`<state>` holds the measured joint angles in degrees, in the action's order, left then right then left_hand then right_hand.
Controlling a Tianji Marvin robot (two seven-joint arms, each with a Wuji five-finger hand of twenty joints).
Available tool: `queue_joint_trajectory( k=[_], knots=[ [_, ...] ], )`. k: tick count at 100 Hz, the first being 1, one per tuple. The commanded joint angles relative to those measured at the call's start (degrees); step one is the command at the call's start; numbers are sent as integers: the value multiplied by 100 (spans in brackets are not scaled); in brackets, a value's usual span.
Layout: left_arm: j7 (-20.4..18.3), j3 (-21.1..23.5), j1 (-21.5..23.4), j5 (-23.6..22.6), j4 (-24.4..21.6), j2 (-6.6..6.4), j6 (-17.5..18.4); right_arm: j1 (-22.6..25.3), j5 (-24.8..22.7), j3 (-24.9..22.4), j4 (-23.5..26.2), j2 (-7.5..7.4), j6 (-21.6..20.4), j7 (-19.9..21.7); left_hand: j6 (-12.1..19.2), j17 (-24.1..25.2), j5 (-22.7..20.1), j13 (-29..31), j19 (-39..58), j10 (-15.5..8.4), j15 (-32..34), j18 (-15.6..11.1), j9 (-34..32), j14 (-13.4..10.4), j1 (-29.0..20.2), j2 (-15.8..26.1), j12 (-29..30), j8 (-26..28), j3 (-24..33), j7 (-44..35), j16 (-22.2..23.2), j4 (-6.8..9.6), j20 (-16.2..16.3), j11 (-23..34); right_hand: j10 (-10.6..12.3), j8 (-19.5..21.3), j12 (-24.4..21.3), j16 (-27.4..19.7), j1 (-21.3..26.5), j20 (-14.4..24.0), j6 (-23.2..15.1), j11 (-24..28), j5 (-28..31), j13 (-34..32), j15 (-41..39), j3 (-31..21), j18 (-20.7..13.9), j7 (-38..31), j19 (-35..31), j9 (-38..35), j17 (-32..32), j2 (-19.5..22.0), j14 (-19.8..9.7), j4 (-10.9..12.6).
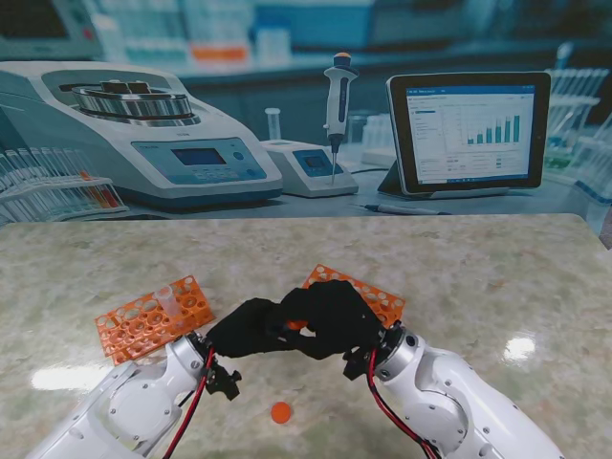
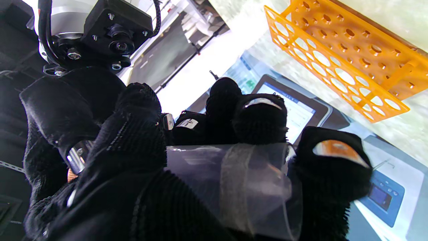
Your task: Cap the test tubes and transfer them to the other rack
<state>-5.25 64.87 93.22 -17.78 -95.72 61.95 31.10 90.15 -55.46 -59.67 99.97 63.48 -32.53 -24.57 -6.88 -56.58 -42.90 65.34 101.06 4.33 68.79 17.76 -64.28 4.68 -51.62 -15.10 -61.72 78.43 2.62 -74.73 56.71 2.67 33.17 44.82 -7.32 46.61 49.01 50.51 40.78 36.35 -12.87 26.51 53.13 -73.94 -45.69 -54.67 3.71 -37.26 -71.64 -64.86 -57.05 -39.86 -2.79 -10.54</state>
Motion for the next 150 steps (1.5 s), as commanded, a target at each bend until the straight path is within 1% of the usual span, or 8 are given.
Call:
queue_joint_trajectory(
  k=[1,23,41,50,71,116,134,150],
  knots=[
    [15,-14,10,19,-145,46,52,70,-51,21,-45,21,-37,-10,135,65,-35,-112,-25,-465,-117,162,96,-22,-130,196,78,12,217,-117,-7,-146,-179,-154,1165,171,-76,70,739,141,-199,504,374,-115,-304,-1628,-175,-421,-181,-951,-136,556,-91,624],
    [32,-10,28,70,-158,55,35,110,-107,-43,-23,39,-191,-182,288,720,161,-451,-723,-405,-796,338,368,140,-110,176,327,-210,172,233,-61,-231,-61,-526,1163,184,-39,29,725,164,-229,501,408,-107,-352,-1680,-155,-454,-176,-971,-134,542,-102,646],
    [-28,-4,30,103,-172,42,7,115,-112,-71,-18,42,-254,-196,618,1407,510,-851,-1434,-323,-1485,356,710,233,-117,113,591,-846,20,925,-87,-294,256,-919,1167,195,-12,17,719,175,-231,510,414,-107,-389,-1697,-154,-475,-171,-983,-134,544,-100,650],
    [-78,2,29,115,-182,30,-10,114,-97,-81,-18,48,-292,-199,690,1638,562,-972,-1667,-323,-1704,357,800,267,-116,97,672,-1041,-42,1095,-119,-308,345,-1036,1167,202,-3,12,719,185,-232,515,419,-106,-404,-1708,-132,-486,-176,-989,-131,544,-94,656],
    [-220,6,14,134,-201,-3,-68,183,7,-170,62,70,-420,-146,735,1870,596,-1086,-1922,-317,-1969,357,874,282,-121,83,809,-1254,-115,1283,-179,-312,479,-1203,1159,207,9,5,709,205,-245,523,424,-104,-430,-1723,-118,-497,-184,-1002,-133,544,-101,671],
    [-255,16,0,114,-188,-12,-92,390,-21,-356,308,76,-573,-177,1000,2315,832,-1396,-2421,-339,-2538,309,1164,261,-92,8,1064,-1694,-215,1837,-349,-317,617,-1528,1152,216,33,-5,713,244,-238,537,424,-101,-456,-1735,-112,-503,-189,-993,-136,554,-104,670],
    [-251,22,-2,94,-182,-13,-80,439,-41,-405,371,72,-590,-175,1205,2741,949,-1664,-3026,-324,-3095,268,1390,251,-69,-27,1409,-2252,-265,2498,-583,-321,613,-1888,1172,221,39,-5,714,251,-234,541,427,-102,-463,-1731,-112,-506,-185,-992,-137,568,-101,678],
    [-298,26,-10,77,-184,-27,-94,483,-48,-448,418,73,-630,-175,1388,3385,850,-1981,-4042,-375,-3961,282,1623,238,-42,-25,1999,-3331,-276,3439,-1130,-326,453,-2368,1177,224,45,-2,713,257,-244,547,429,-101,-469,-1736,-108,-507,-182,-993,-133,565,-106,684]
  ],
)
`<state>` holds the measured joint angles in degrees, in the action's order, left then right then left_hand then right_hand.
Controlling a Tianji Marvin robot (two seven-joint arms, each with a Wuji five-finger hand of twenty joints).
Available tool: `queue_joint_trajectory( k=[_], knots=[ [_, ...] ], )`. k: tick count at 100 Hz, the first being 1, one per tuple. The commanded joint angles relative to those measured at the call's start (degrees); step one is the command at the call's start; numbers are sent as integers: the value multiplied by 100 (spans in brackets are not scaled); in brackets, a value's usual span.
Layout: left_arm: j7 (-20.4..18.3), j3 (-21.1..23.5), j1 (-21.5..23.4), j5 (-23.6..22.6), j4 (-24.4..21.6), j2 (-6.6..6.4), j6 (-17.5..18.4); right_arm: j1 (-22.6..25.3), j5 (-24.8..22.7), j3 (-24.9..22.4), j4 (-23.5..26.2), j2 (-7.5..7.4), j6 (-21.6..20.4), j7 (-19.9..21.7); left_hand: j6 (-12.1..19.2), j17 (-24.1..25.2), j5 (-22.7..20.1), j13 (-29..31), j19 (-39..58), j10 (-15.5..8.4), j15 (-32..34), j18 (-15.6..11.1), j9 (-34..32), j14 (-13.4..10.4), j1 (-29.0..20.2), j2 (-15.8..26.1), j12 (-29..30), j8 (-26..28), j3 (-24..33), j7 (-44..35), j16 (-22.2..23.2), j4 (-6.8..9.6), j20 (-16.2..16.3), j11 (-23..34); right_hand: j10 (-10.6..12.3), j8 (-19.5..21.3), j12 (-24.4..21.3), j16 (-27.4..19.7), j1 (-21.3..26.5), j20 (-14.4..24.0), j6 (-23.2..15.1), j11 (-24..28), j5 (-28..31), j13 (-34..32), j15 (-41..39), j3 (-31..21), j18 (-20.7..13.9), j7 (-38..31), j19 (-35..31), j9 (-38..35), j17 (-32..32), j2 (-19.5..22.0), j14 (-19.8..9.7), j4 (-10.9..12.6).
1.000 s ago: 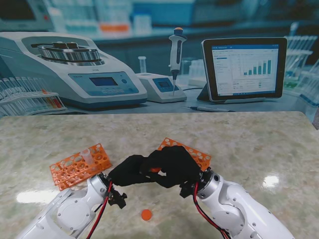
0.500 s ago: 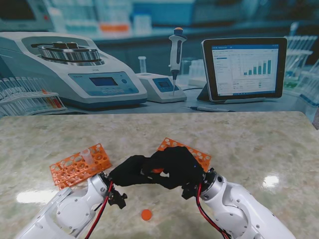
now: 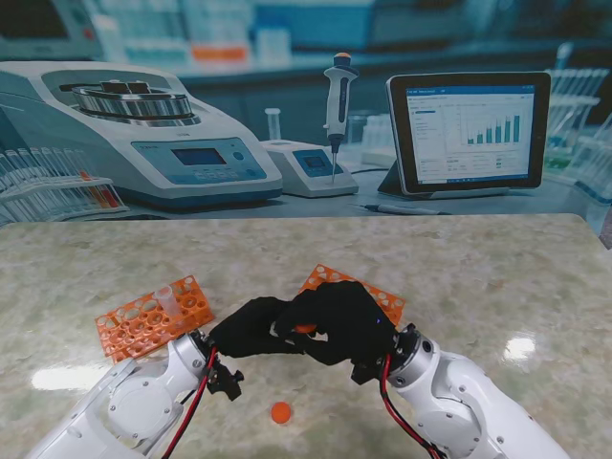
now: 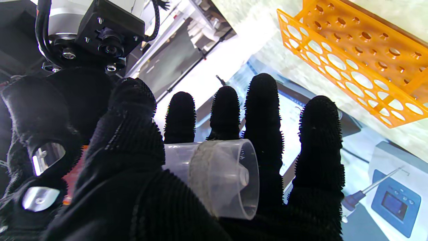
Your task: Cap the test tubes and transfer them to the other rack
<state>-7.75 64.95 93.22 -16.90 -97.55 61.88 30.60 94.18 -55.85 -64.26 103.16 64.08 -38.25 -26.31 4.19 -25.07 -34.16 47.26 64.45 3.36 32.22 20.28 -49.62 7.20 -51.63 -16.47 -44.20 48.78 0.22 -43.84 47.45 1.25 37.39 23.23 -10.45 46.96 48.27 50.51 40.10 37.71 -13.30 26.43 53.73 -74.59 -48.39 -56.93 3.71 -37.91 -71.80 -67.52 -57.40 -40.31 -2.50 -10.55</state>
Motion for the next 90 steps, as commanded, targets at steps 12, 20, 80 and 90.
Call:
queue_joint_trajectory(
  k=[12,20,80,90],
  knots=[
    [-75,20,-13,-23,-3,-27,-56,137,5,-29,153,17,-94,2,304,585,-97,-354,-964,-250,-841,60,267,-16,-24,125,731,-887,-35,783,-614,-187,-107,-567,1487,193,122,3,778,124,-208,559,376,-37,-211,-1518,-108,-449,-164,-730,-98,608,-132,689],
    [-82,22,-14,-38,-3,-30,-59,173,-9,-59,196,15,-114,-2,303,781,-131,-489,-1248,-249,-1123,81,367,-28,-14,137,1021,-1067,-36,971,-853,-189,-182,-761,1495,195,127,4,777,126,-210,564,373,-37,-214,-1523,-108,-449,-163,-735,-98,609,-133,691],
    [-219,15,-82,-111,40,-63,-170,557,-117,-391,744,-44,-223,280,309,1842,-336,-1613,-3419,-153,-2429,94,905,-19,253,411,2754,-2658,-58,2421,-2465,-191,-1169,-1604,1482,198,143,17,773,155,-183,576,369,-38,-246,-1535,-83,-434,-181,-736,-95,621,-157,702],
    [-203,18,-84,-127,45,-59,-178,634,-157,-470,851,-59,-232,330,309,1973,-306,-1810,-3819,-124,-2549,83,988,-30,274,431,2910,-2777,-62,2491,-2692,-192,-1383,-1674,1484,197,143,18,773,163,-183,574,363,-40,-253,-1530,-82,-427,-184,-736,-93,625,-158,708]
  ],
)
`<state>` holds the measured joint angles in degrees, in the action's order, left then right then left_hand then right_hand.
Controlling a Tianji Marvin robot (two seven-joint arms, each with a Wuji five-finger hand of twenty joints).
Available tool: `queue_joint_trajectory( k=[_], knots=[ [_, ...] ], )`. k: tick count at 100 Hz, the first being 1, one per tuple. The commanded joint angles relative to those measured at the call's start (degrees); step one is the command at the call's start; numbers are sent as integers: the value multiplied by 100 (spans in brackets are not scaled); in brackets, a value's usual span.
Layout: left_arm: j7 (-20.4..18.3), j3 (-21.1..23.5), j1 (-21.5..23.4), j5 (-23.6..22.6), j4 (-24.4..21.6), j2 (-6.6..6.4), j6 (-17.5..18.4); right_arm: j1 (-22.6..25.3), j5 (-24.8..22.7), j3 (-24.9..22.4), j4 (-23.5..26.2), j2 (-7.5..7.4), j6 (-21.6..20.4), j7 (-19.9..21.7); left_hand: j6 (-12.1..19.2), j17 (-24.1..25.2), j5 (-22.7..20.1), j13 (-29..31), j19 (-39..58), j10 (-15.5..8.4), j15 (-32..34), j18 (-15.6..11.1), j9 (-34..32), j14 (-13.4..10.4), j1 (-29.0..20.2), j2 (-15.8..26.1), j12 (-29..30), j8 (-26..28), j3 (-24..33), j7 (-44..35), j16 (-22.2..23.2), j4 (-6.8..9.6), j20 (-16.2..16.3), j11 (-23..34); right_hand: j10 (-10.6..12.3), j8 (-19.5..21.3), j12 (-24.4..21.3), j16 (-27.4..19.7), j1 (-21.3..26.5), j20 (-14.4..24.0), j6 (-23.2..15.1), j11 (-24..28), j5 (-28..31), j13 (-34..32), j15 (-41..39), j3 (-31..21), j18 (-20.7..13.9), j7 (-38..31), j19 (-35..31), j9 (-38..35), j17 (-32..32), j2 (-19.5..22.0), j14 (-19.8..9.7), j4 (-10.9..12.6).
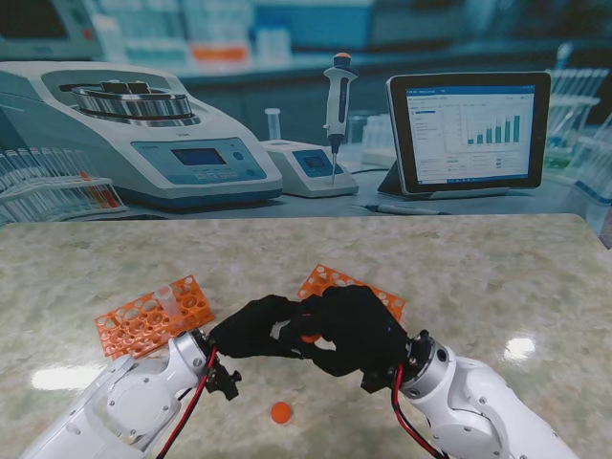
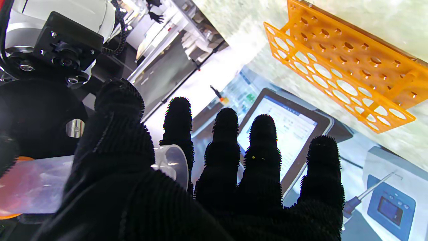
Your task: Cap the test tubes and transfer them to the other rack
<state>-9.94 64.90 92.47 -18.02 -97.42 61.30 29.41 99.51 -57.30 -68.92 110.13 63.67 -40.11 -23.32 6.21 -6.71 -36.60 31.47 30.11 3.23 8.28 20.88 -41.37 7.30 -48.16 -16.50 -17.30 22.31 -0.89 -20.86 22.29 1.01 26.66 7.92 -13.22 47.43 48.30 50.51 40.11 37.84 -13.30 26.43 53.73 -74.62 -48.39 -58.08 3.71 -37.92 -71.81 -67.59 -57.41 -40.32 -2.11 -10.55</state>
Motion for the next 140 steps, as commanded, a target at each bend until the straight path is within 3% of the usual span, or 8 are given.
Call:
queue_joint_trajectory(
  k=[1,41,83,140],
  knots=[
    [17,24,-10,-16,32,-2,-60,110,-15,-12,166,-19,-47,39,95,147,-59,-249,-437,-104,-166,23,168,-37,-73,435,239,-147,49,207,-203,-168,-337,-149,1750,151,140,19,774,150,-183,575,364,-37,-255,-1416,-82,-426,-183,-730,-93,622,-191,710],
    [-82,-1,-79,36,78,-12,-194,477,-159,-369,644,-59,-128,209,-213,471,-137,-788,-1391,-11,-390,-35,396,-48,-77,468,505,-492,48,473,-636,-175,-698,-250,1747,156,144,10,777,177,-182,570,370,-39,-255,-1397,-65,-417,-193,-727,-98,653,-195,725],
    [-89,6,-126,-20,120,-10,-282,890,-141,-869,1044,-63,-170,413,-156,534,-197,-959,-1830,-15,-466,-49,473,-76,-103,456,573,-500,52,421,-788,-176,-848,-279,1750,163,155,16,766,187,-184,578,371,-38,-276,-1395,-65,-407,-188,-734,-99,670,-200,740],
    [-94,123,-51,-146,66,-23,-290,1053,170,-1599,1171,-111,335,1241,-130,558,-190,-1050,-2067,-23,-491,-68,473,-78,-118,474,611,-470,52,377,-898,-174,-902,-276,1737,182,168,25,769,195,-183,581,387,-38,-302,-1396,-65,-397,-185,-737,-100,668,-186,757]
  ],
)
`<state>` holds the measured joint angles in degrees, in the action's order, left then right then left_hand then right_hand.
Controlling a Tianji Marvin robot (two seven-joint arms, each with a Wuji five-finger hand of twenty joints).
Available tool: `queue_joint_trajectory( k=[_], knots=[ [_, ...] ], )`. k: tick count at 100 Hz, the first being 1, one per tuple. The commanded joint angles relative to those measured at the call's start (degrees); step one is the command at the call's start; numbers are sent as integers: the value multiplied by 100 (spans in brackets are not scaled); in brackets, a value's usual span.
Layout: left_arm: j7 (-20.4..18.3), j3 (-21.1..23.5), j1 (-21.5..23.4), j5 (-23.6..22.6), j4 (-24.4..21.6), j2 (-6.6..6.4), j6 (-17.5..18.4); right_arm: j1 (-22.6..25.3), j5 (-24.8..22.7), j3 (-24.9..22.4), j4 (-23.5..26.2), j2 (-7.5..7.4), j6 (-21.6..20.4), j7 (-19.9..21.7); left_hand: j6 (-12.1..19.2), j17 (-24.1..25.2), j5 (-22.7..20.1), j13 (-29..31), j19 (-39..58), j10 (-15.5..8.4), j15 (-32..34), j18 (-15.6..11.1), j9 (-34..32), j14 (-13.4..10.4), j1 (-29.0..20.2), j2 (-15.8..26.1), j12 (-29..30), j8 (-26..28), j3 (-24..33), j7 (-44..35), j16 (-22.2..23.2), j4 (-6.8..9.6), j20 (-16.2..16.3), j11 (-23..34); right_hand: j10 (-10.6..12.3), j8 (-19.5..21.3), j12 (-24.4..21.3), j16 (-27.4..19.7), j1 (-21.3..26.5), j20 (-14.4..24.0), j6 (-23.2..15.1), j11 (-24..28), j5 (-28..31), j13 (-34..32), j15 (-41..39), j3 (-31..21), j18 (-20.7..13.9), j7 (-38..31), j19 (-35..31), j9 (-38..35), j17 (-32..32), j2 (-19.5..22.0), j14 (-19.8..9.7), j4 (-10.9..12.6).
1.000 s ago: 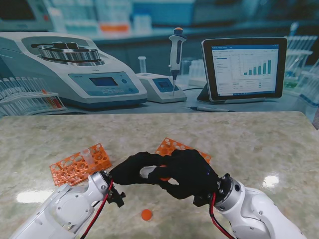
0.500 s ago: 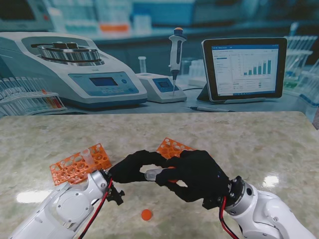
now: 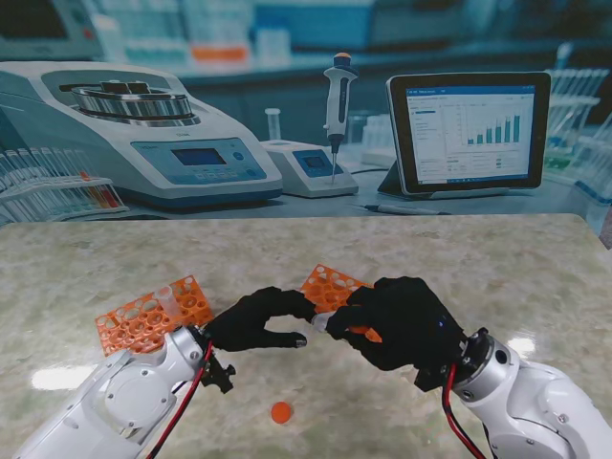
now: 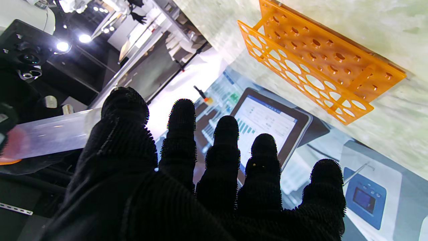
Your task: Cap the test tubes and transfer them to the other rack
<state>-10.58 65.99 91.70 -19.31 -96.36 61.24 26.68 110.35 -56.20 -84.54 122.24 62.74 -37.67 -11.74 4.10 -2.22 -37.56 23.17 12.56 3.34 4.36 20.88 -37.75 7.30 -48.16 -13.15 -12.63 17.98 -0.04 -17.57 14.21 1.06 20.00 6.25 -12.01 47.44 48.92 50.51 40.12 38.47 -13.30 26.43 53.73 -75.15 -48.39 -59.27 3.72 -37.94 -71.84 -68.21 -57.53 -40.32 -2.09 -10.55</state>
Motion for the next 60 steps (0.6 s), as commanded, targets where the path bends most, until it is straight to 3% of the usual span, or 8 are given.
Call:
queue_joint_trajectory(
  k=[1,60],
  knots=[
    [-32,16,28,-18,-40,-18,-18,-40,72,-42,-47,-20,106,105,80,111,-100,-216,-314,-39,-98,-69,110,-78,-116,136,144,-35,-35,45,-90,-180,-236,-110,1617,181,107,24,767,133,-184,583,387,18,-301,-1277,-66,-395,-181,-677,-87,669,-191,757],
    [-58,50,41,-62,-45,-30,5,-1069,670,176,-972,-137,1294,1233,97,127,-116,-248,-408,-53,-98,-78,101,-78,-121,145,137,-13,-38,18,-111,-180,-222,-98,1612,193,104,15,786,141,-166,572,401,18,-296,-1265,-43,-384,-180,-666,-68,658,-148,750]
  ],
)
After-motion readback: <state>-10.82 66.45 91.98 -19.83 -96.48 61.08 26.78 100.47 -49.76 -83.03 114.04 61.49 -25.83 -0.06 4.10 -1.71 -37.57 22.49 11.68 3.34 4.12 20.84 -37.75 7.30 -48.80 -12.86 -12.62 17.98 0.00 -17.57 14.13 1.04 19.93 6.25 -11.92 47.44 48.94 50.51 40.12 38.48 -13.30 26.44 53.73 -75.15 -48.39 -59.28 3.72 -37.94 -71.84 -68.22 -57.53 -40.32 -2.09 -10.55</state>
